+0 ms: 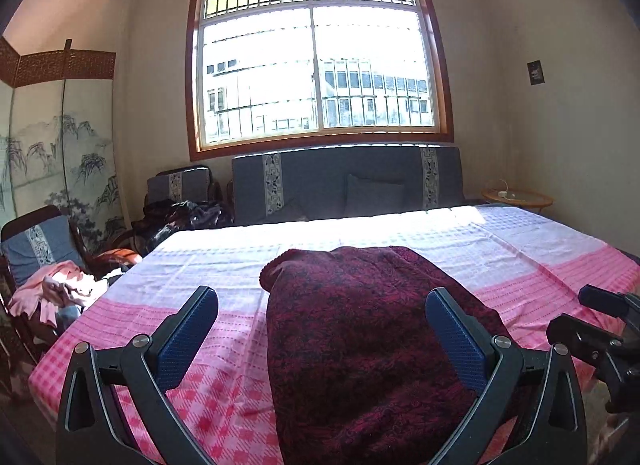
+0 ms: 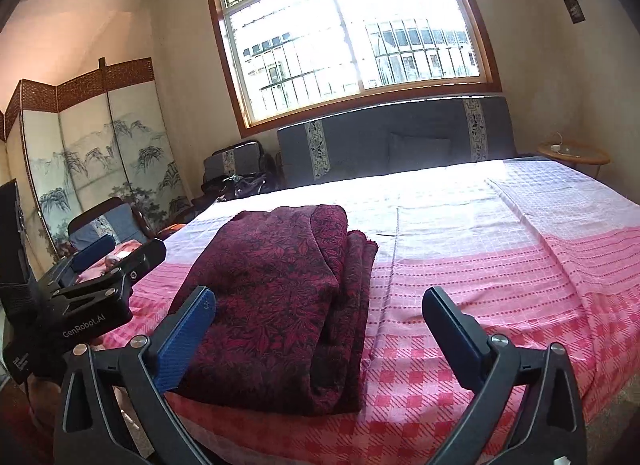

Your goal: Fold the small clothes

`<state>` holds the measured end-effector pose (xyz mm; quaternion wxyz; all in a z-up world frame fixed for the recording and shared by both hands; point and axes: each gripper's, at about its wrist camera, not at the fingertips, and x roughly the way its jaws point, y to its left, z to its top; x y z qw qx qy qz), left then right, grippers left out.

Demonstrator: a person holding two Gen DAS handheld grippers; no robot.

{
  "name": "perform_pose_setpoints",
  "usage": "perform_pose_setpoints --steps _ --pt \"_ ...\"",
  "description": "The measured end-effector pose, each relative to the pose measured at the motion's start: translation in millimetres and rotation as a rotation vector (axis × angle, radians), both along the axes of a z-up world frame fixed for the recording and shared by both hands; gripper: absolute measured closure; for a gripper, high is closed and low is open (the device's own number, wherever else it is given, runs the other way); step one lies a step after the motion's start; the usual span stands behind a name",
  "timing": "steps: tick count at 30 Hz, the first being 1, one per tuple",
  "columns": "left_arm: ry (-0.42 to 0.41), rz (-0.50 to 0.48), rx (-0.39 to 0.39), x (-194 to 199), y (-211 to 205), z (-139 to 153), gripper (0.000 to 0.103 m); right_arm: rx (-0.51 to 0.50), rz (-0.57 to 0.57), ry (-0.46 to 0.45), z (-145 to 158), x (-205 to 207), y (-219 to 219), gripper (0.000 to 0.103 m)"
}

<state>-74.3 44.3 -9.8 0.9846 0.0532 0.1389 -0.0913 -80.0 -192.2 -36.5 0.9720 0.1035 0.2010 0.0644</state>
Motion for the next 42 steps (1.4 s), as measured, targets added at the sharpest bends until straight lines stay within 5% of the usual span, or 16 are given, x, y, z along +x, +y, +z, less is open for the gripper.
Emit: perform_pose_setpoints --steps 18,42 --pt "-0.026 -0.027 -0.058 -38 -2 47 0.0 0.026 0.017 -0.019 14 -31 1 0.0" --pt "-0.01 -0.018 -0.062 -53 -4 54 0.0 -0.021 0.015 -0.048 28 -50 13 0.0"
